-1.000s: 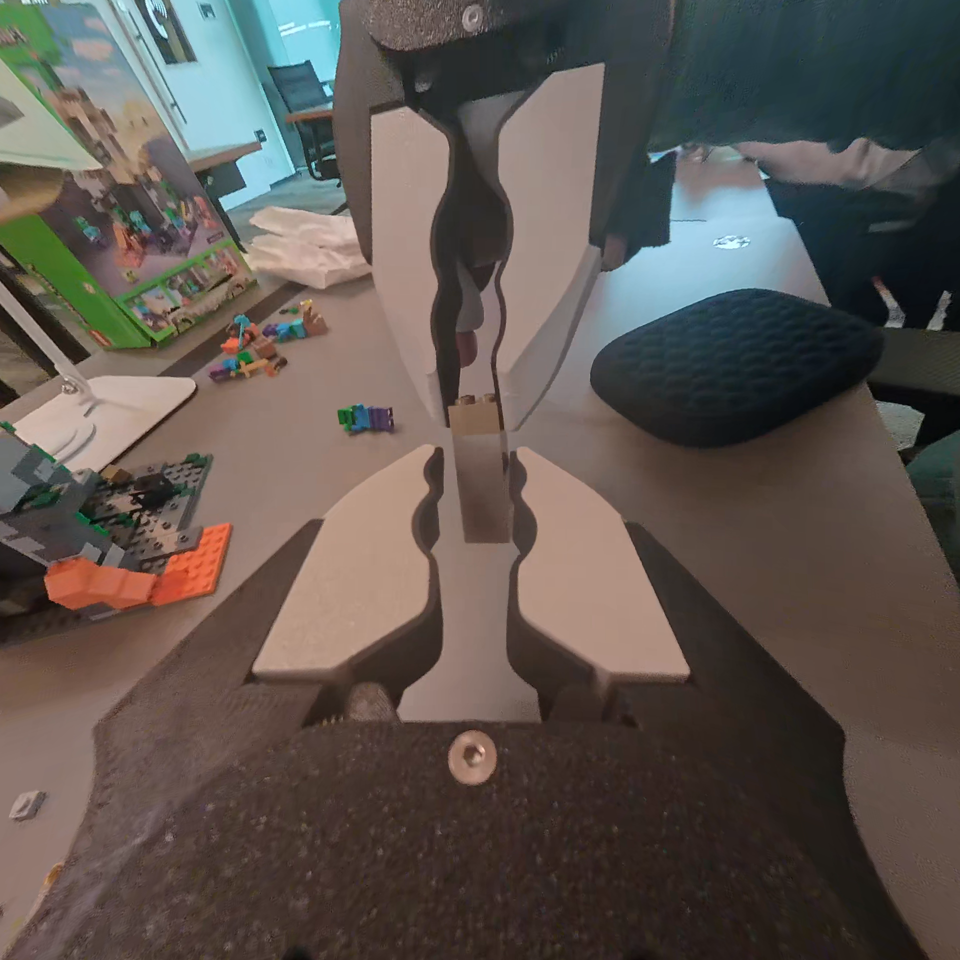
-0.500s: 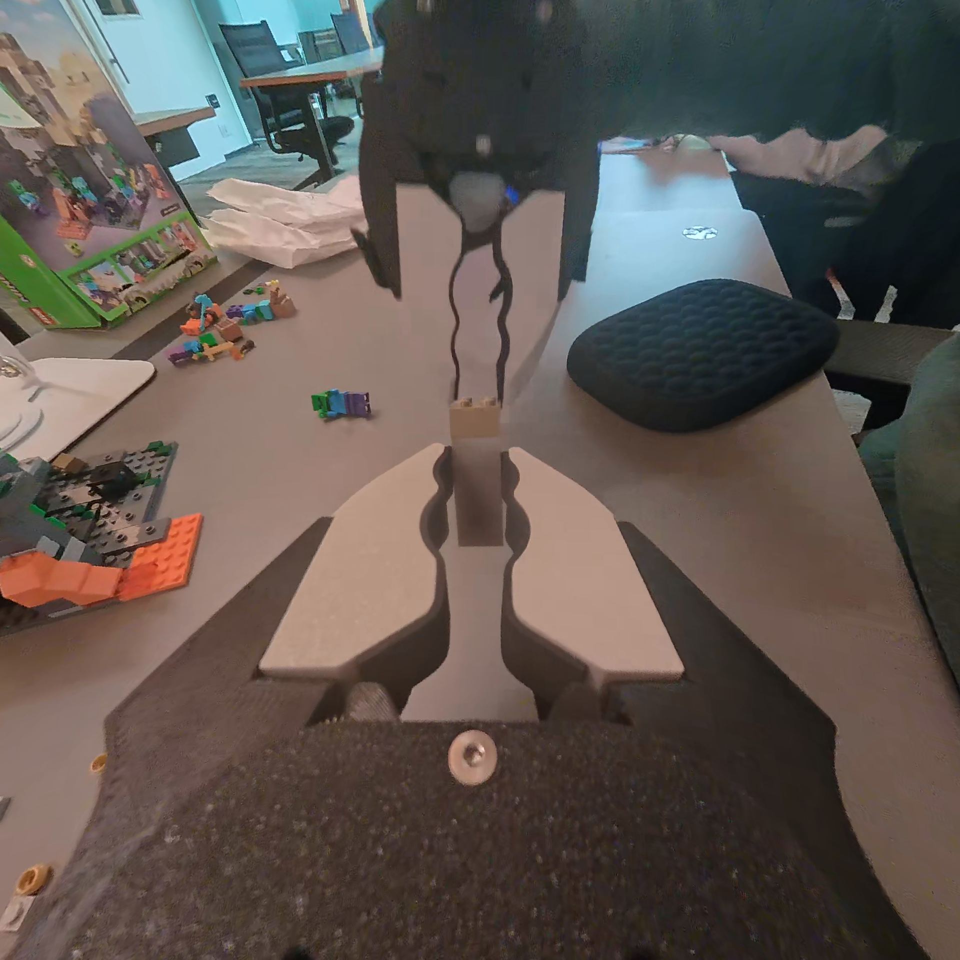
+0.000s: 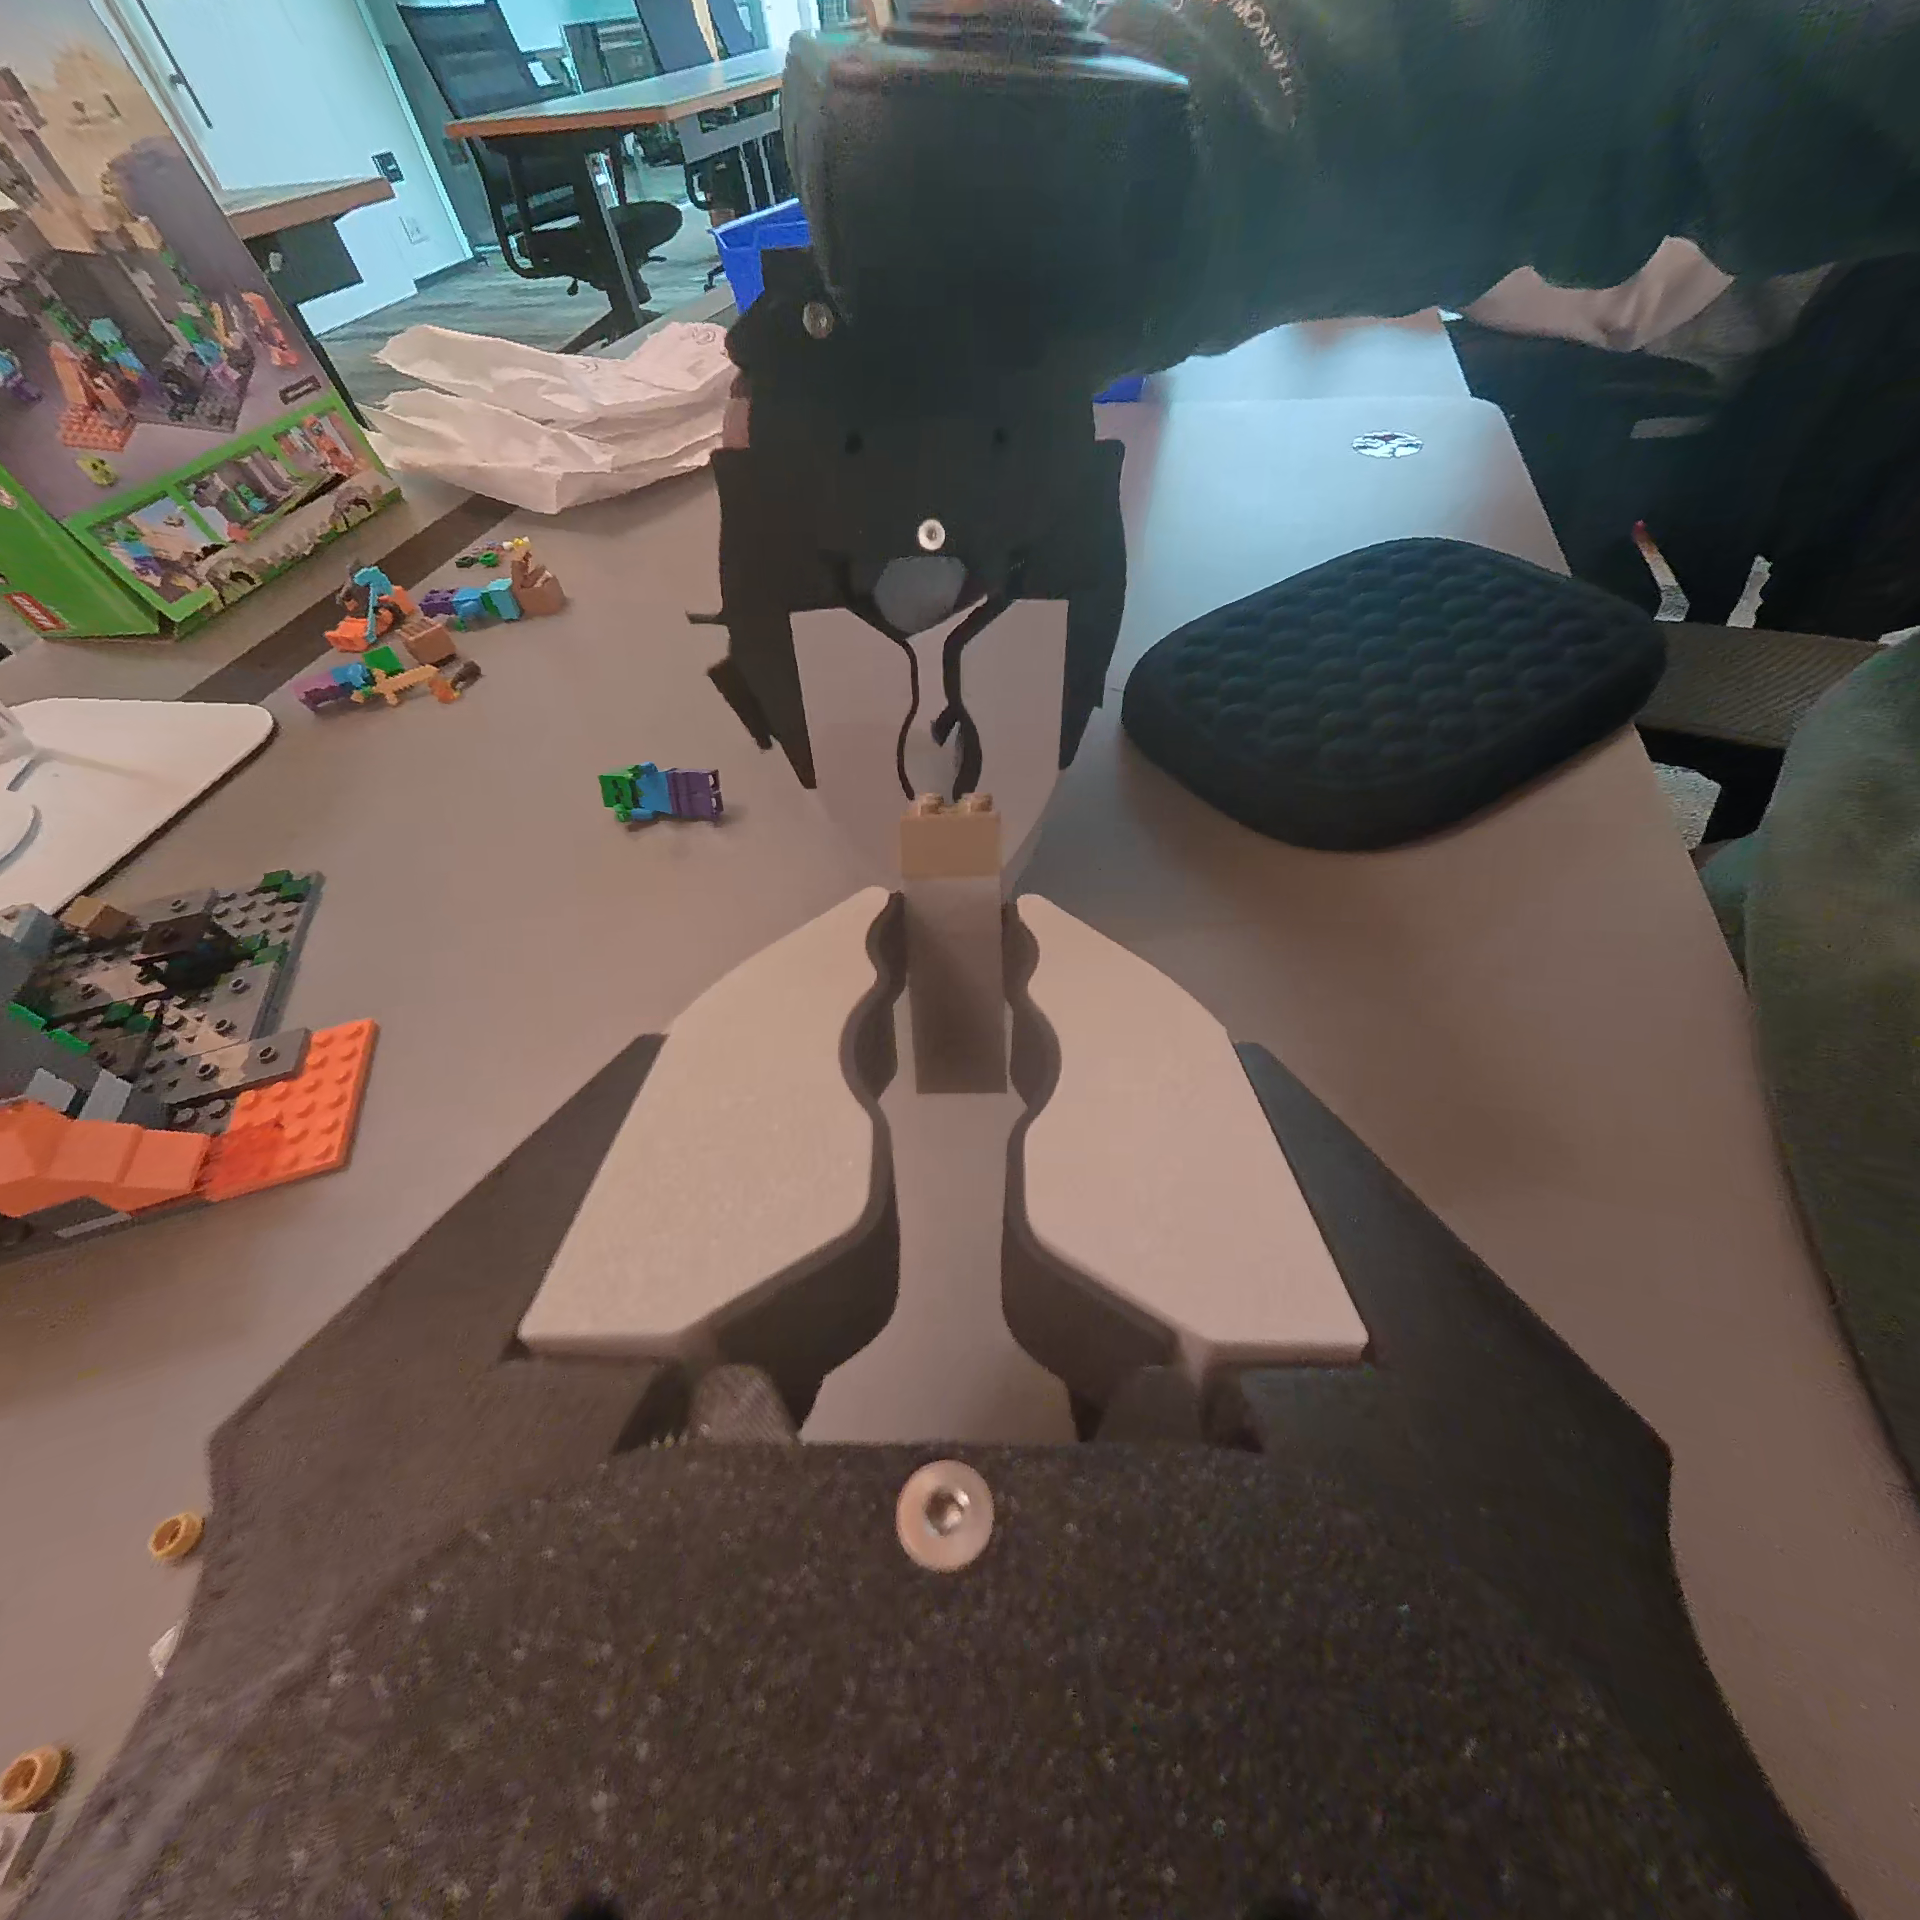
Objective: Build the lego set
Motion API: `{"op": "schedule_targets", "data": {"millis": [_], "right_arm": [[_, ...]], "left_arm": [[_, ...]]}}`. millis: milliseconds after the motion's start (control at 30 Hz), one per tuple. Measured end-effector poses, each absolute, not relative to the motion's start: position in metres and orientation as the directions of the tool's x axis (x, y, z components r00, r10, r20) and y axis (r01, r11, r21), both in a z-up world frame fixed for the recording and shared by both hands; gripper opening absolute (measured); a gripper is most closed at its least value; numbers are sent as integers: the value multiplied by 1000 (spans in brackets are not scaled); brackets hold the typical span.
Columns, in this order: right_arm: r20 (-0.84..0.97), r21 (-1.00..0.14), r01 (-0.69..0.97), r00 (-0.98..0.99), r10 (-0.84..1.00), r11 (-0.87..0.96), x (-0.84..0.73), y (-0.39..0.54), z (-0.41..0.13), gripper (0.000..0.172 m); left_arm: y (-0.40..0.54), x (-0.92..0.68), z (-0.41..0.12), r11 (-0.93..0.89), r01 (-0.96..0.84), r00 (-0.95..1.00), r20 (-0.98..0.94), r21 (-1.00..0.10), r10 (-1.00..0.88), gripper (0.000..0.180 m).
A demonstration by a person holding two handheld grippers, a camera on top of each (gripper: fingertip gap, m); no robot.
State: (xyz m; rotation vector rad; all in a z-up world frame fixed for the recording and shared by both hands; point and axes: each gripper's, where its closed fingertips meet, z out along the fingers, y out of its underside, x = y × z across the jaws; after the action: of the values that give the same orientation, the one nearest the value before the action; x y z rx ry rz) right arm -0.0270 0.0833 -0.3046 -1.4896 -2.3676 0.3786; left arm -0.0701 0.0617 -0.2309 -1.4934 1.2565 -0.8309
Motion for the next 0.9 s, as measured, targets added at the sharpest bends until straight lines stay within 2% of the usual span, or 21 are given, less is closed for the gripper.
{"op": "schedule_targets", "data": {"millis": [100,267,367,900], "right_arm": [[92,-433,824,-362,928,364,-30,84,-295,8],[81,-681,702,-209,975,207,-58,87,-216,8],[72,-762,627,-169,983,164,-72,78,-182,7],[60,-722,681,-120,991,126,-79,68,-199,8]], "left_arm": [[62,-70,-230,6,-295,233,-78,-955,-969,17],[68,-73,-228,-18,-279,270,-60,-960,-961,17],[72,-74,-226,-29,-270,297,-55,-962,-953,17],[73,-77,-223,-3,-282,333,-95,-960,-938,17]]}}
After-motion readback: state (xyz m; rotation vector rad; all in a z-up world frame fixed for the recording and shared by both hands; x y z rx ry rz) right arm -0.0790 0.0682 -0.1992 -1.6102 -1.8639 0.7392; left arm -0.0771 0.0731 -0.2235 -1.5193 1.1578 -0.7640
